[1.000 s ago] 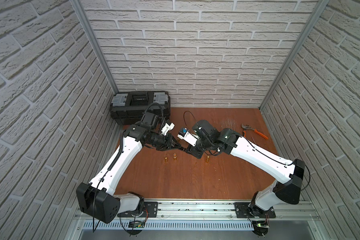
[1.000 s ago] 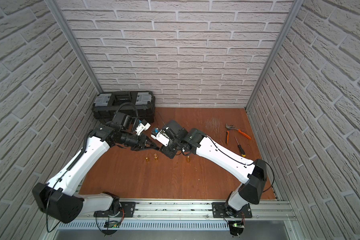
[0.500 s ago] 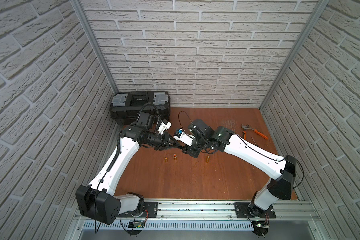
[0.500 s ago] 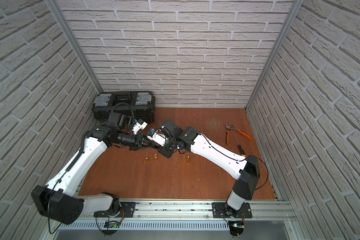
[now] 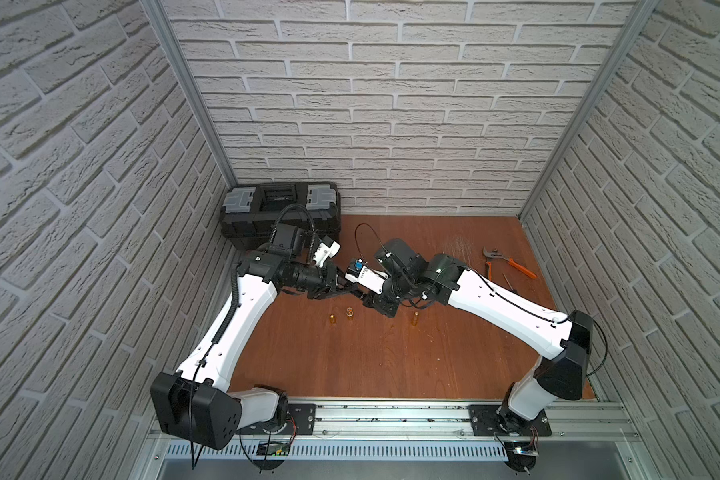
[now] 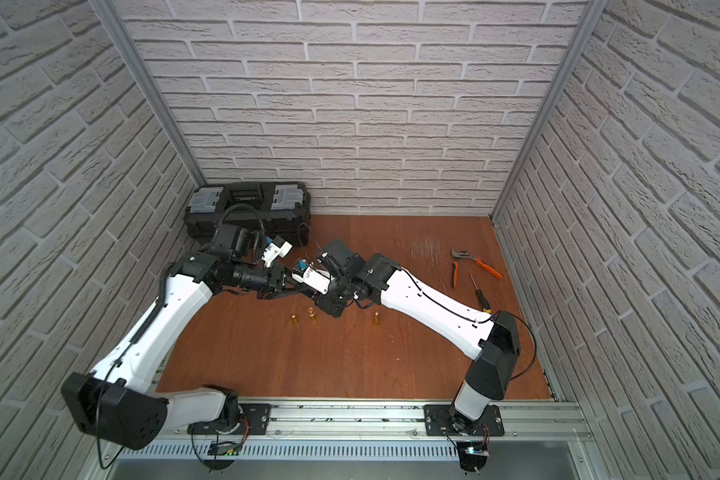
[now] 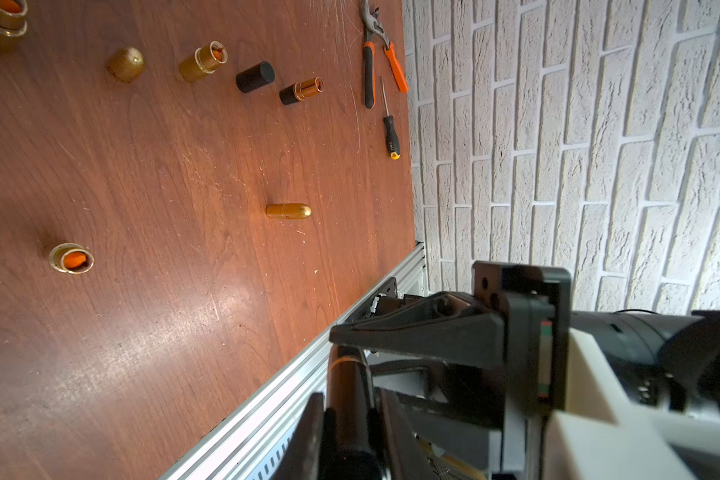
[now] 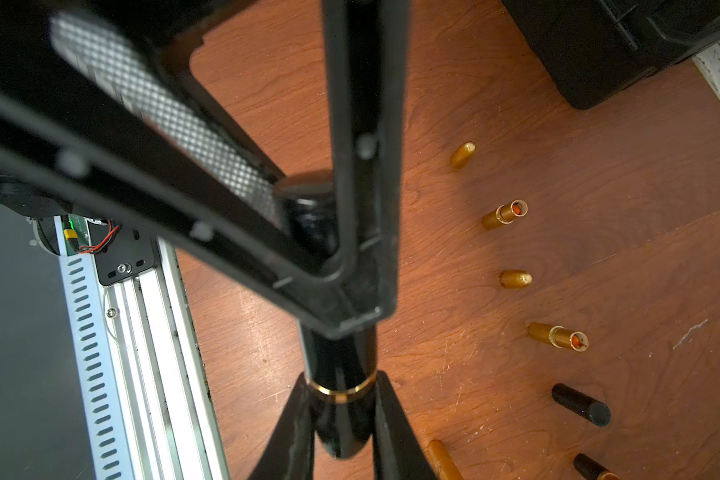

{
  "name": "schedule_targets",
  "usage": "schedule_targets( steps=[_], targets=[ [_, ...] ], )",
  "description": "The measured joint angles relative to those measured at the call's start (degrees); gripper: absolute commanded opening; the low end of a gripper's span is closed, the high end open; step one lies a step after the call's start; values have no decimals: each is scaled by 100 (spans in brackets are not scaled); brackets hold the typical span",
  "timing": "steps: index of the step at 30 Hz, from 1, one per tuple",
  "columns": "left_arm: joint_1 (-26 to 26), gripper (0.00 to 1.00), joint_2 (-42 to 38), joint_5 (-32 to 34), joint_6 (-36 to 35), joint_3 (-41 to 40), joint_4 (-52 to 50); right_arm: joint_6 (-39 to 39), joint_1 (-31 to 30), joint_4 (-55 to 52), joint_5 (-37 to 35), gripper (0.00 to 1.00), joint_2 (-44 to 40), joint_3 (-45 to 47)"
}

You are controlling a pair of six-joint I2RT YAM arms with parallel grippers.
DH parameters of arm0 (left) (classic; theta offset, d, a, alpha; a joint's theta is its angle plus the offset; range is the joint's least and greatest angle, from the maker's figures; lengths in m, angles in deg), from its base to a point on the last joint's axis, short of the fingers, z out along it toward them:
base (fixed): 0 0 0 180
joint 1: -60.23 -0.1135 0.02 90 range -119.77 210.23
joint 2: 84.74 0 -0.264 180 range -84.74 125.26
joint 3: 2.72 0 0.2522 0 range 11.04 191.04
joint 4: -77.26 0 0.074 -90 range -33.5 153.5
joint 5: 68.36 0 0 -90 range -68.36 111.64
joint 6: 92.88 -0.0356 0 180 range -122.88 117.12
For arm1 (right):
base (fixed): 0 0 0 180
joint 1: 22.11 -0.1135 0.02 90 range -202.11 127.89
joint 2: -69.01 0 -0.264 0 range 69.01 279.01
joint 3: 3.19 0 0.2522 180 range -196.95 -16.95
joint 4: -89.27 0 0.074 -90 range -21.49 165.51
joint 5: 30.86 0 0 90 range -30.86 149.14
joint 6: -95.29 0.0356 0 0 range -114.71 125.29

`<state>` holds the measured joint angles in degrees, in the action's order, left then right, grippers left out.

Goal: Open the lipstick cap
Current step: Open the cover of the lipstick.

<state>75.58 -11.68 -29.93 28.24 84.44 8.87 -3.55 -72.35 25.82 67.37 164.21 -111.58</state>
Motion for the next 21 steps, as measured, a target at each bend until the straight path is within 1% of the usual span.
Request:
schedule_targets(
  steps=[3, 4, 10, 16, 19, 21],
  targets=[
    [-42, 7, 0, -66, 0, -42, 24, -2, 0, -4, -20, 4, 0, 0],
    [-66, 7, 0, -96, 0, -57, 31, -2, 0, -4, -22, 3, 0, 0],
    [-243, 8, -2, -350, -7, -74, 52, -7, -7, -4, -136, 3, -103, 44],
    [-629, 9, -42, -564, -17, -70, 63, 17, 0, -133, -514, 3, -503, 446],
    [-710, 10, -42, -546, -13, -39, 59, 70, 4, -140, -728, 3, -761, 627],
    [-719, 11, -42, -396, 4, -28, 63, 116, 7, -151, -863, 3, -964, 752]
  ],
)
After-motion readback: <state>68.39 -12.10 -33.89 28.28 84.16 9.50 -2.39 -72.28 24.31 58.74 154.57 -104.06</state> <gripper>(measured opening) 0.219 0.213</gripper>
